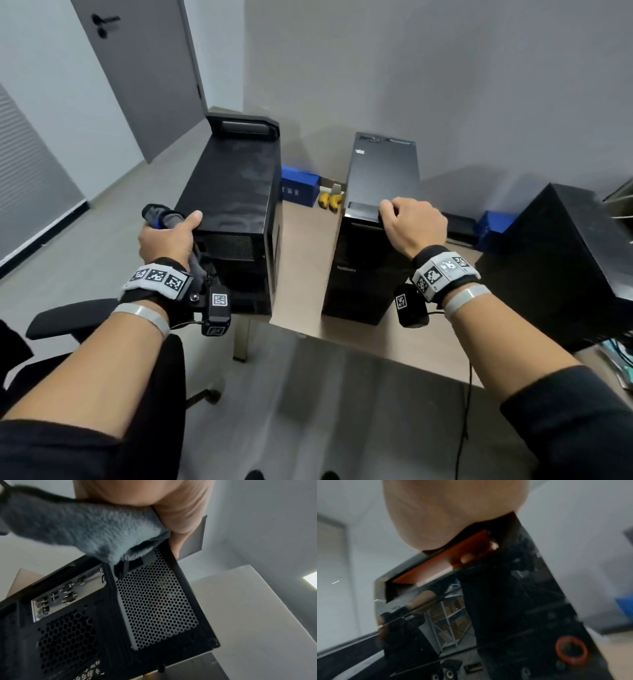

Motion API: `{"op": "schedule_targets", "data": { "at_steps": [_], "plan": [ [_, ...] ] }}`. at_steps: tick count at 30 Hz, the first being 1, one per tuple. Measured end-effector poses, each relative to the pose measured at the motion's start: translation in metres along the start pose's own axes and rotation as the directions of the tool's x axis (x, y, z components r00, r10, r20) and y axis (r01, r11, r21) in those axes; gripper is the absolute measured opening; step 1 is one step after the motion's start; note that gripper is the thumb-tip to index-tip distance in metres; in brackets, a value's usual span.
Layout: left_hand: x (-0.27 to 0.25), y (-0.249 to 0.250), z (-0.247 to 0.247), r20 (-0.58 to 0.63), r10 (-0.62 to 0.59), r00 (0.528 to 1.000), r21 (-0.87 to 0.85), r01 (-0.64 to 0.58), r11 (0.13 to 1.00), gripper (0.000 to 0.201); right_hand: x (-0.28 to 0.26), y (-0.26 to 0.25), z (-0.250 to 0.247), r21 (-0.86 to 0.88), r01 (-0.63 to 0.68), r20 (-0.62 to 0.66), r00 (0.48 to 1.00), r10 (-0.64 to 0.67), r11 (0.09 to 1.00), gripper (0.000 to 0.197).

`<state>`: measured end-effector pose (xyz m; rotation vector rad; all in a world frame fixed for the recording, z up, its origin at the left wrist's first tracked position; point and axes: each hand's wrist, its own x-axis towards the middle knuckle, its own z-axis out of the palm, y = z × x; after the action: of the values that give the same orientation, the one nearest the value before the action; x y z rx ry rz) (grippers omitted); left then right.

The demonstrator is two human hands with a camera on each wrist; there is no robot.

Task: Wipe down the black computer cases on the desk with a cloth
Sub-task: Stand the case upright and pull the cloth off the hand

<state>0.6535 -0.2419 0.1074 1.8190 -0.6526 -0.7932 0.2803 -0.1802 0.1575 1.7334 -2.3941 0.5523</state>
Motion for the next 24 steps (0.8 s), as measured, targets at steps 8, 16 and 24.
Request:
{"op": "schedule_targets", "data": {
  "at_steps": [8,16,24],
  "plan": [
    [0.037,0.018,0.027,0.133,0.06,0.989,0.011,-0.062,0.998,0.079,0.005,-0.033,0.0,-0.056,-0.064,-0.007,0.998,0.064,0.996,0.037],
    [0.068,0.023,0.043,0.169,0.092,0.981,0.015,-0.096,0.995,0.076,0.013,-0.056,0.005,-0.056,-0.11,-0.036,0.994,0.108,0.992,0.037],
    [0.072,0.021,0.042,0.178,0.116,0.977,0.002,-0.118,0.993,0.076,0.013,-0.06,0.018,0.087,-0.211,-0.038,0.976,0.215,0.974,0.039]
  ]
}}
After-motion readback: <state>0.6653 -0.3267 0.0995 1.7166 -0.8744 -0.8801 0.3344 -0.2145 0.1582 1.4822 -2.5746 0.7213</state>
